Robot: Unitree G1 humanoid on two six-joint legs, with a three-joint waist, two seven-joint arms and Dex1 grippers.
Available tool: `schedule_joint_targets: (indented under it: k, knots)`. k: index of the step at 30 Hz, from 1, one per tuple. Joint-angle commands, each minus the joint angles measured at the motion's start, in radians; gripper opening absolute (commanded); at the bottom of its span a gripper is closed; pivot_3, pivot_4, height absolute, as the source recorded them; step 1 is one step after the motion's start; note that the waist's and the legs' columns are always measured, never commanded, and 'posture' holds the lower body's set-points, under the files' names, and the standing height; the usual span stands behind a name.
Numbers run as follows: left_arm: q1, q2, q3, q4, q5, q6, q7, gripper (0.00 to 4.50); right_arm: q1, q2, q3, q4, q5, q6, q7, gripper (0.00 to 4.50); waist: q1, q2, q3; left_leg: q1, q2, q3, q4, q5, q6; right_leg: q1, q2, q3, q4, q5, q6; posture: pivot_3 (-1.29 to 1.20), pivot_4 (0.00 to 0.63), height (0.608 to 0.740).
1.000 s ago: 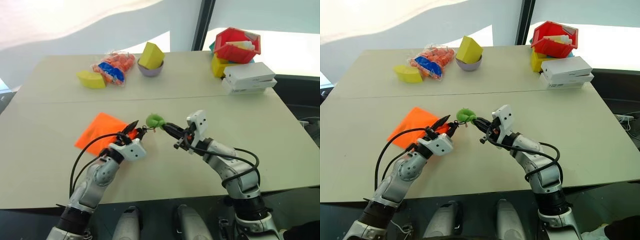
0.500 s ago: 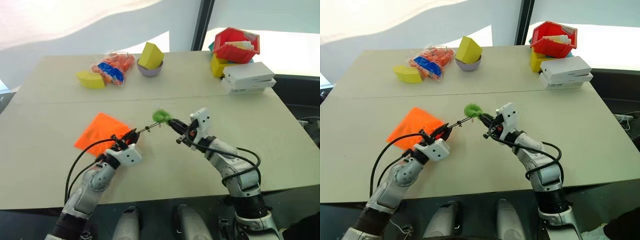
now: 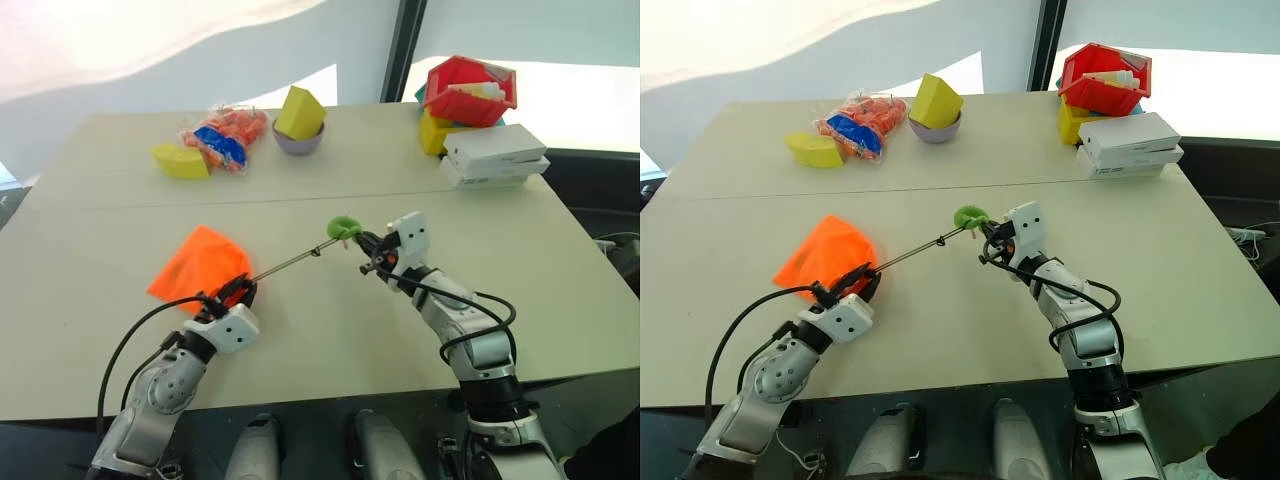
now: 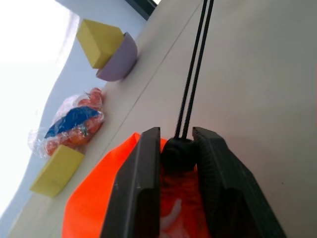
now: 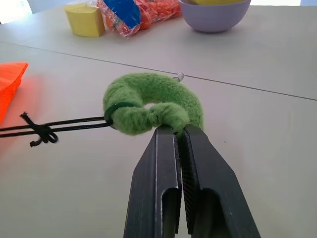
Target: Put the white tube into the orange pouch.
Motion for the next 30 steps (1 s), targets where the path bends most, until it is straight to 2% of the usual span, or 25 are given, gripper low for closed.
schedule_joint_targets:
  k: [1, 3, 4, 8, 15, 21, 30]
  knots:
    - [0.018, -0.042, 0.02, -0.057, -0.206, 0.006, -0.077, 3.09, 0.027, -0.044, 0.045, -0.062, -0.013, -0.022, 0.067, 1.47, 0.001, 0.0, 0.0, 0.0, 0.0, 0.0, 0.0, 0.0, 0.0, 0.0, 0.0, 0.0, 0.0, 0.0, 0.0, 0.0, 0.15, 0.74]
    - [0.03, -0.069, 0.034, -0.091, -0.347, 0.049, -0.137, 4.23, 0.052, -0.074, 0.071, -0.078, -0.025, -0.042, 0.106, 2.59, 0.003, 0.0, 0.0, 0.0, 0.0, 0.0, 0.0, 0.0, 0.0, 0.0, -0.001, 0.0, -0.001, 0.0, 0.0, 0.0, 0.15, 0.74]
    - [0.032, -0.069, 0.044, -0.101, -0.381, 0.066, -0.158, 4.5, 0.064, -0.086, 0.078, -0.084, -0.029, -0.055, 0.122, 3.03, 0.003, 0.0, 0.0, 0.0, 0.0, 0.0, 0.0, 0.0, 0.0, 0.0, -0.001, 0.0, -0.001, 0.0, 0.0, 0.0, 0.15, 0.74]
    - [0.06, -0.066, 0.125, -0.163, -0.565, 0.186, -0.218, 4.5, 0.122, -0.126, 0.063, -0.117, -0.008, -0.1, 0.184, 3.03, 0.001, 0.0, 0.0, 0.0, 0.0, 0.0, 0.001, 0.0, 0.0, 0.0, 0.0, 0.0, -0.001, 0.0, 0.0, 0.0, 0.15, 0.74]
    - [0.138, -0.006, 0.388, -0.191, -0.848, 0.431, -0.256, 4.5, 0.197, -0.192, -0.044, -0.092, 0.048, -0.172, 0.263, 3.03, 0.0, 0.0, 0.0, 0.0, 0.0, 0.0, 0.001, 0.0, 0.0, 0.0, 0.0, 0.0, -0.001, -0.002, 0.002, 0.0, 0.15, 0.74]
    - [0.198, 0.015, 0.524, -0.094, -0.864, 0.441, -0.281, 4.5, 0.21, -0.22, -0.129, -0.025, 0.087, -0.218, 0.308, 3.03, -0.001, 0.0, 0.0, 0.0, 0.0, 0.0, 0.001, 0.0, 0.0, 0.001, 0.0, 0.0, -0.002, -0.002, 0.003, 0.0, 0.15, 0.74]
    - [0.248, -0.009, 0.564, -0.041, -0.853, 0.406, -0.303, 4.5, 0.227, -0.226, -0.147, 0.011, 0.092, -0.243, 0.333, 3.03, 0.003, -0.001, 0.0, -0.001, 0.0, 0.0, 0.001, 0.0, -0.001, 0.001, -0.002, 0.0, -0.005, -0.002, 0.002, 0.0, 0.15, 0.74]
